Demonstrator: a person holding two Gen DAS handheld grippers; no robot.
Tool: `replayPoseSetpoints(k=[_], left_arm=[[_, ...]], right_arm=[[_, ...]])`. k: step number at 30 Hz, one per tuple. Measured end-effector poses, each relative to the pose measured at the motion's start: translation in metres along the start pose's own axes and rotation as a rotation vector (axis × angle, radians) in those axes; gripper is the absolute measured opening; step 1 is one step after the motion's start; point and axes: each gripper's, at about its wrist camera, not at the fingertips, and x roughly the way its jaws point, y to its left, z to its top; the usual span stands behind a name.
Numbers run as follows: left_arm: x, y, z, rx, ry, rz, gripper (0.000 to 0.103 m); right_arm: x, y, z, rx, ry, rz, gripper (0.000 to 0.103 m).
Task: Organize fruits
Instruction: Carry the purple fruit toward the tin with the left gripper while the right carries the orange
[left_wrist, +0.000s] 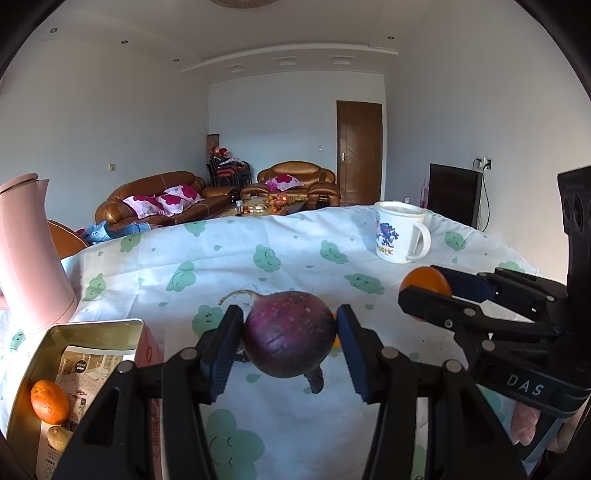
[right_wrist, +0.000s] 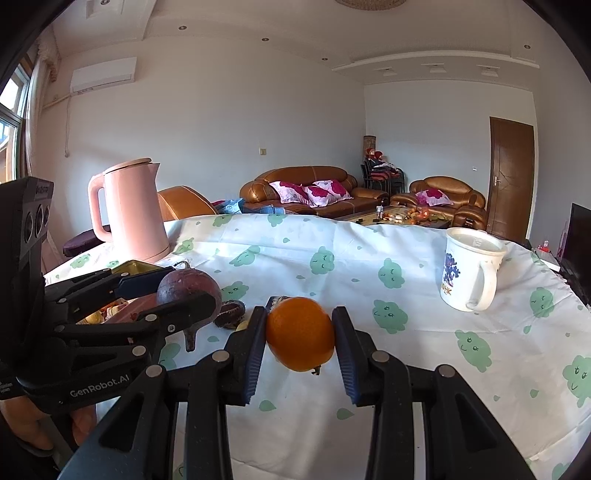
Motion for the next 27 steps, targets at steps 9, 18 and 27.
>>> replayPoseSetpoints(k=[9,18,27], left_arm=[[-0.005,-0.001,-0.001,0.006,-0.029,0.014,0.054],[-0.012,-0.003,0.000,0.015,-0.059,0.027,0.054],[-0.018,-0.006,-0.001,0.027,-0.089,0.042,0.054]], right_arm=[[-0.006,0.001,0.000,-0.005,-0.030,0.001,0.038],[-0.010,0.002,-0.002,-0.013,-0.052,0.000,0.038],[-0.015,0.005,-0.002,-0.021,-0.080,0.002,0.038]])
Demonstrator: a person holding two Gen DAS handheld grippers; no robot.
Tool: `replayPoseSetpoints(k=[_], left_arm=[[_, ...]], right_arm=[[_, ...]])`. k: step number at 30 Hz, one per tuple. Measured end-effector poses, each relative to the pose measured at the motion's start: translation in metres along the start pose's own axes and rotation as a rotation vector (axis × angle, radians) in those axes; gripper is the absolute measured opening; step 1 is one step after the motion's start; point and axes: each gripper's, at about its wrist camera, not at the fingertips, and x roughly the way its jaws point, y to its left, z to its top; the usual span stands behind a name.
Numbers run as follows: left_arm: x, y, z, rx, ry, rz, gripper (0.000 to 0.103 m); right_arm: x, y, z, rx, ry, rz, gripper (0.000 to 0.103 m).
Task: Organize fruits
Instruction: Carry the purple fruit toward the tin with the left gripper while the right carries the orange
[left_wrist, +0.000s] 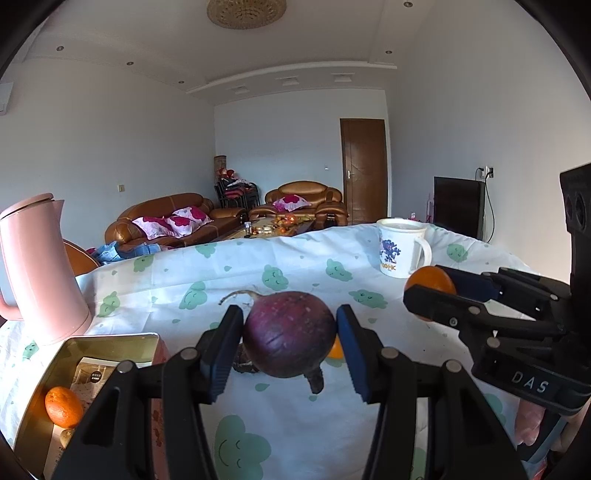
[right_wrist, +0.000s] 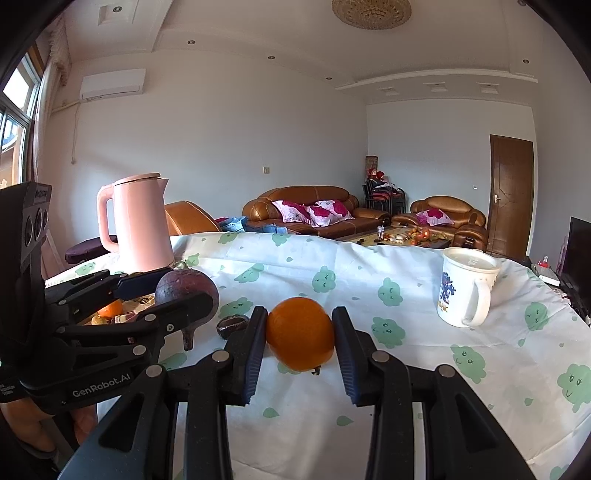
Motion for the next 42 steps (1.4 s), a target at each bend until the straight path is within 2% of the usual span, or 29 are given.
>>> replayPoseSetpoints(k=[19,42], left_arm=[[-0.018,0.002,-0.002,0.006,-0.057,0.042,0.054],[-0.030,0.026,-0.007,-0.026,-0.050,0.065,0.054]], right_arm=[[-0.010,0.005,0.000,-0.017,-0.048,-0.018,0.038],[-0.005,0.034,0.005,-0.075,-0.038,0.020,0.038]])
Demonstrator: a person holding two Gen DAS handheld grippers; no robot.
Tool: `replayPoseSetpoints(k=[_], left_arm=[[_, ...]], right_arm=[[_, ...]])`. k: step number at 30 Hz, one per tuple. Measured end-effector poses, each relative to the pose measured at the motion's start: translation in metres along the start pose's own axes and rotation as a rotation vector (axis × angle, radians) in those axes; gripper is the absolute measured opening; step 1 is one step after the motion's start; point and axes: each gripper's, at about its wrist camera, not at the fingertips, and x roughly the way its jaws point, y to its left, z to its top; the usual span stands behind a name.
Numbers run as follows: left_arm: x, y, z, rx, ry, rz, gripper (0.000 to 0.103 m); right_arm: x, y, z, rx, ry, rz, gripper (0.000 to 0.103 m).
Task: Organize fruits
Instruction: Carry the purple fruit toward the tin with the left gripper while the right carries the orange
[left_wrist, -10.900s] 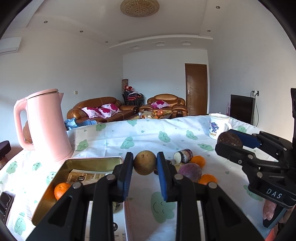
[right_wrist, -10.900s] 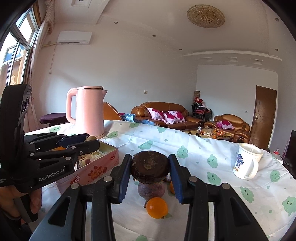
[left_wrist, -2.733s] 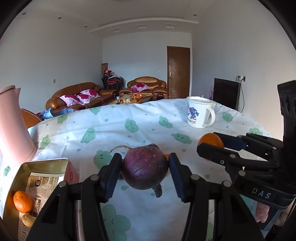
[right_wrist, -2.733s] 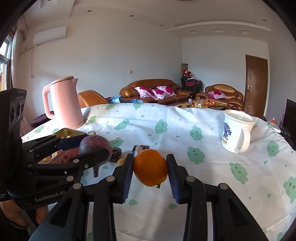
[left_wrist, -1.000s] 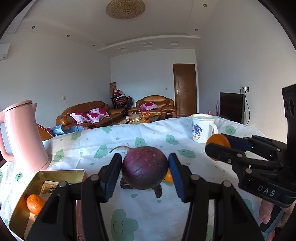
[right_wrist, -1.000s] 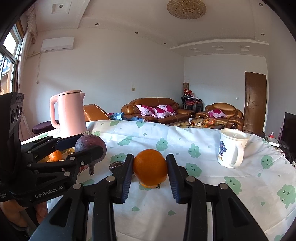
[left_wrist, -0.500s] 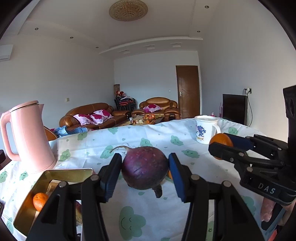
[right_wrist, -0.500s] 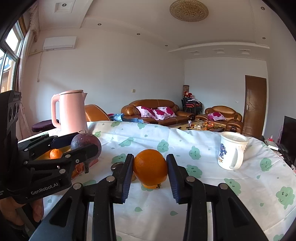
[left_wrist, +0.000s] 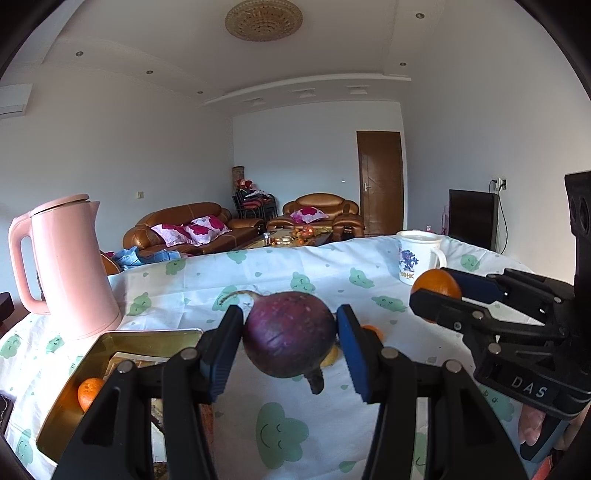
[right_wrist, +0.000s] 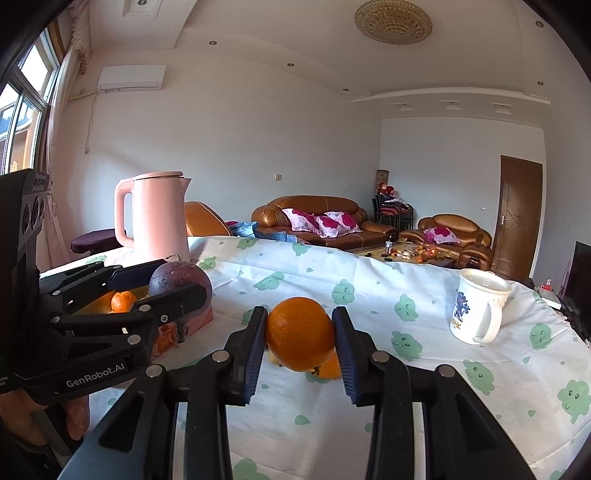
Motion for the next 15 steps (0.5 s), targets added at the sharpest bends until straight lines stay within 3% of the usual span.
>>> replayPoseSetpoints(k=[15], left_arm=[[-0.020,0.034,0.001,-0.037,0.011,0.053,0.054]], right_arm=[[0.012,0.035,0.011,-0.038,0.010,0.093,0.038]])
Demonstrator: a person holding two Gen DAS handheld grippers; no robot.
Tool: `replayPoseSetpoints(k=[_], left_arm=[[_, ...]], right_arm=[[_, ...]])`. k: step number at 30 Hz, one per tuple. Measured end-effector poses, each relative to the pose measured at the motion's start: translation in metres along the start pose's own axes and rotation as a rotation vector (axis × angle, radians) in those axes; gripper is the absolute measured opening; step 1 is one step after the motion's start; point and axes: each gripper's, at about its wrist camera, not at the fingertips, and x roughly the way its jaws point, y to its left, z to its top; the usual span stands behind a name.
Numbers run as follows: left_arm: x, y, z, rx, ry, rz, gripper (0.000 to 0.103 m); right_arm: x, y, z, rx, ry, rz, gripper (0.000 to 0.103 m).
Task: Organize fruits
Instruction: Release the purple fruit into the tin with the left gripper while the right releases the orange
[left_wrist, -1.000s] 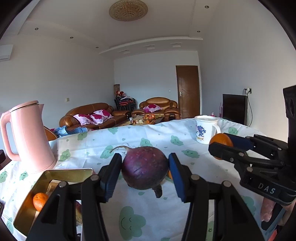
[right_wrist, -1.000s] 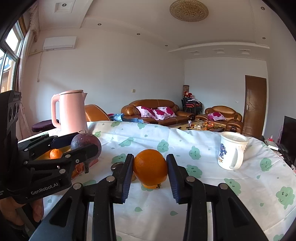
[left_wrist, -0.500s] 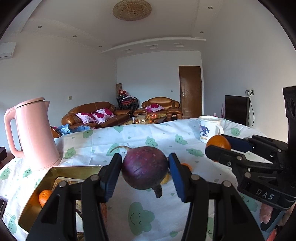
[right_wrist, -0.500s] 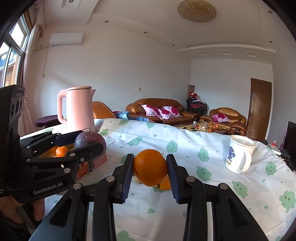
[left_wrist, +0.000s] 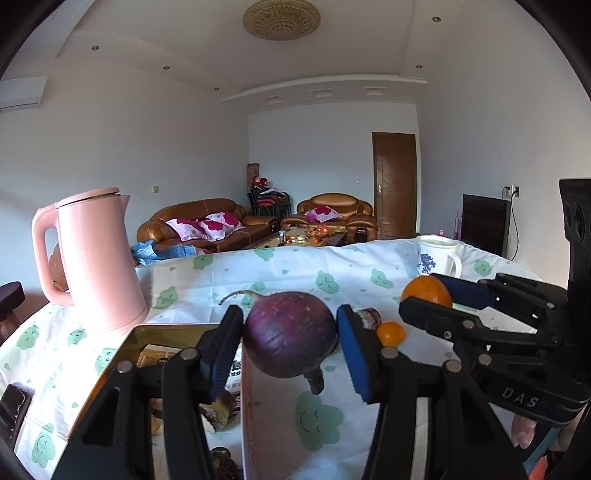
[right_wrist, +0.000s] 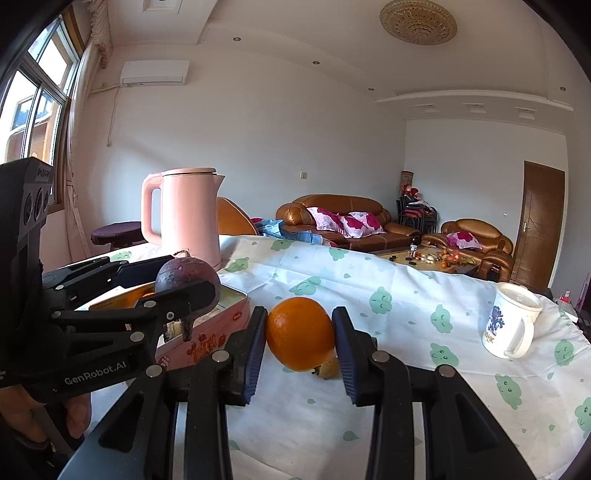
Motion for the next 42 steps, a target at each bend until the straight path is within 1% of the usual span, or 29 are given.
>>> replayPoseSetpoints(k=[7,24,36,42], left_arm=[[-0.006,0.023,-0.003,-0.027,0.022,0.045,0.054],[-0.018,0.065,-0.009,-0.059,0.051,0.135,0.054],[-0.020,0.100,-0.019,-0.083,0.097,0.200,0.054],[-0.018,0.111,-0.024,-0.092,0.133,0.213,0.054]], right_arm=[[0.008,0.017,0.006,-0.009,0.007,0.060,0.038],[0.032,0.063,0.028,-0.086,0.014,0.156,0.038],[0.052,0.095,0.029,-0.131,0.044,0.221,0.038],[0.065,0.104,0.024,-0.117,0.081,0.260,0.038]])
